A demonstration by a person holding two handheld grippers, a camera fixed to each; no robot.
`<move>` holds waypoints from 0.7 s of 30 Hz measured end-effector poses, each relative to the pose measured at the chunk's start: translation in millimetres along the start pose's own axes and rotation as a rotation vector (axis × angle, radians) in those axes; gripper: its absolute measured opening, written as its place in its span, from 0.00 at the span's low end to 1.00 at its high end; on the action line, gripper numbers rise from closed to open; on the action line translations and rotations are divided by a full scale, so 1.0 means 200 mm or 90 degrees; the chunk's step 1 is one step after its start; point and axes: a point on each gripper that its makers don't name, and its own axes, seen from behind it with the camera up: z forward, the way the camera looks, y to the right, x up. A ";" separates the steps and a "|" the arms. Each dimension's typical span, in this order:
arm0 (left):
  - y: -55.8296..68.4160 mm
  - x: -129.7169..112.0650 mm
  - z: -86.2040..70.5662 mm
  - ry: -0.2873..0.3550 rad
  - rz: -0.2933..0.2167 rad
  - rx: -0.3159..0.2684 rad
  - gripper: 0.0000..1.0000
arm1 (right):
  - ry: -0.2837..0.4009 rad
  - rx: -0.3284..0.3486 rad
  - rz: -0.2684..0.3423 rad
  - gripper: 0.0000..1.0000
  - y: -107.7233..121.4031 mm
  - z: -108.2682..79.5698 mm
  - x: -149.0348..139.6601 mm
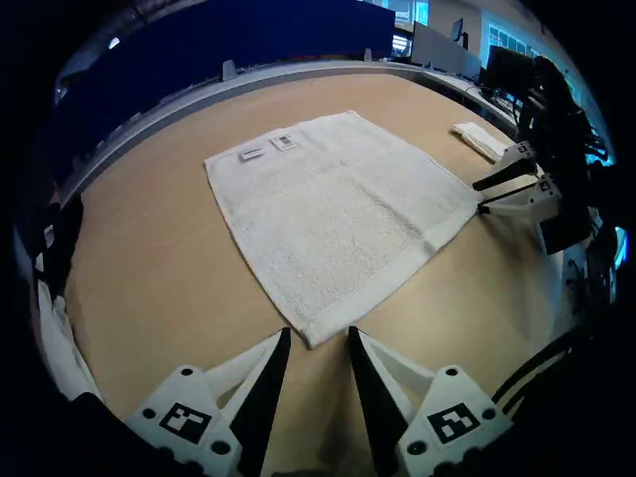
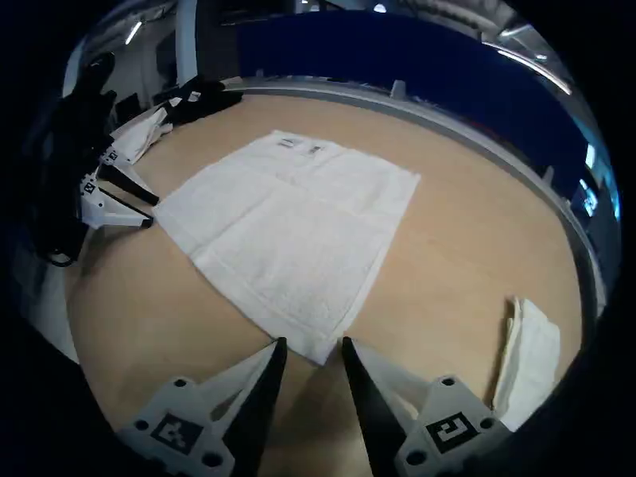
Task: Fold towel
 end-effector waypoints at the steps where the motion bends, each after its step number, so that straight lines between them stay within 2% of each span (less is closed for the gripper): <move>1: 0.00 0.00 0.00 0.000 -0.001 0.002 0.50 | 0.000 0.001 0.001 0.47 0.00 0.00 0.00; 5: -0.01 0.00 0.00 -0.004 -0.008 0.008 0.38 | 0.001 0.006 0.003 0.44 -0.01 0.00 0.00; 10: -0.04 0.00 0.01 -0.009 -0.015 0.014 0.15 | -0.001 0.010 0.003 0.31 -0.01 0.00 0.00; 12: -0.05 0.00 0.01 -0.010 -0.017 0.021 0.13 | -0.002 0.011 0.003 0.22 -0.01 0.00 0.00; 14: -0.04 0.00 0.01 -0.010 -0.015 0.019 0.12 | -0.003 0.011 0.004 0.19 -0.01 0.00 0.00; 21: -0.01 0.01 0.00 -0.008 -0.022 0.012 0.11 | 0.000 0.011 0.024 0.16 0.01 -0.01 0.02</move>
